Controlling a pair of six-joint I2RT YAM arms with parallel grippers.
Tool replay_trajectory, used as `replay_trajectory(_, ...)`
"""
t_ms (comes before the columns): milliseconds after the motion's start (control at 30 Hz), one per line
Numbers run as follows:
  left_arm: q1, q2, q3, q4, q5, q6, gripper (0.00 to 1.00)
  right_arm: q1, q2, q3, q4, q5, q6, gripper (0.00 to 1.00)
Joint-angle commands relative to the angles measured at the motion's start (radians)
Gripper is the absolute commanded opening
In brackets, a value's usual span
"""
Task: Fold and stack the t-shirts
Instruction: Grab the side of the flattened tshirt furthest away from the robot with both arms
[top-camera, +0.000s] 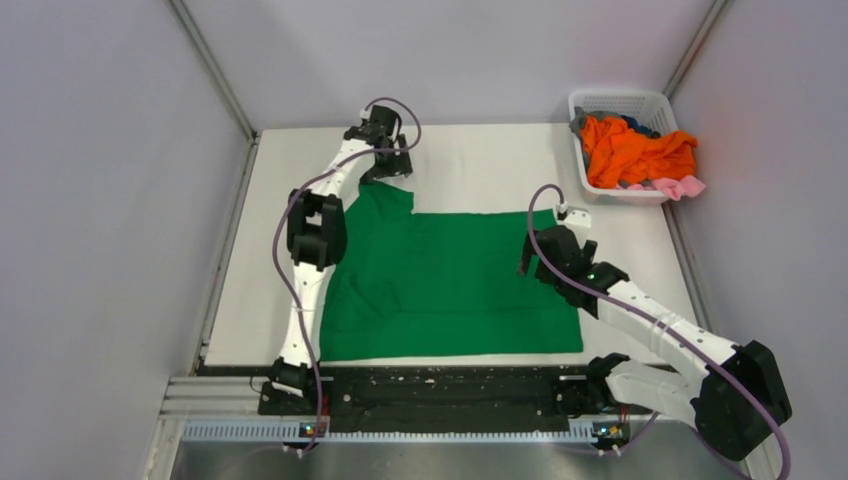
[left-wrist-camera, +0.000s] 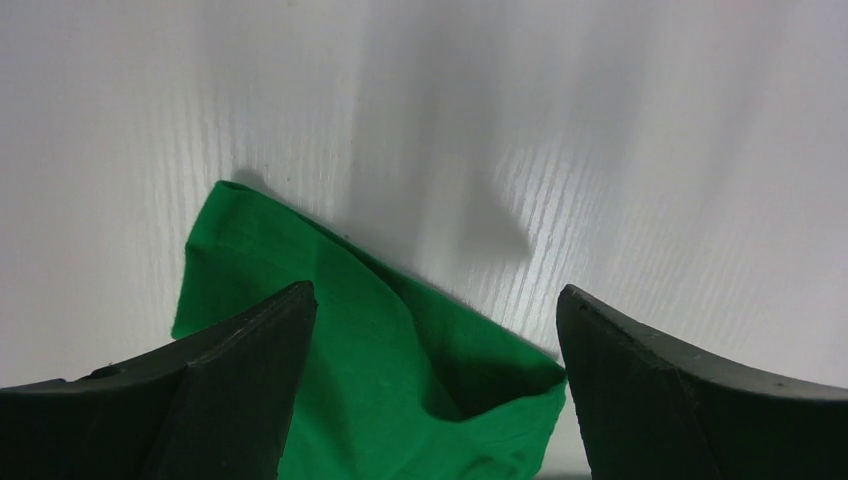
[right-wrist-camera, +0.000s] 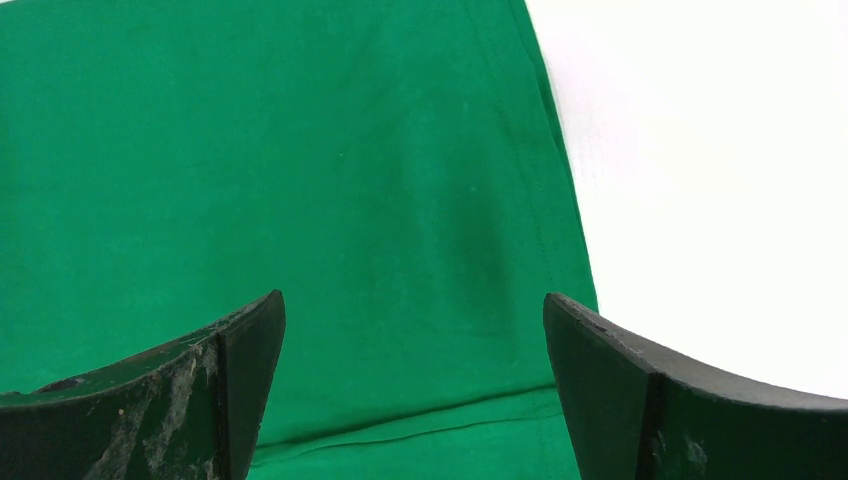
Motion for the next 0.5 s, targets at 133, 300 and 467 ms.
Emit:
replay_trajectory(133, -0.004, 0.013, -0.024, -0.103, -0.100, 0.011, 0.87, -0.014, -0.024, -0.003, 0.029, 0.023, -0.019, 0.99)
replay_trajectory(300, -0.003, 0.038, -0.006, -0.110, -0.115, -0.007, 0.78, -0.016, -0.032, -0.008, 0.029, 0.021, -0.021, 0.99)
replay_trajectory(467, 0.003, 0.067, 0.054, -0.121, -0.129, -0.010, 0.74, -0.019, -0.040, -0.006, 0.029, 0.030, -0.023, 0.99)
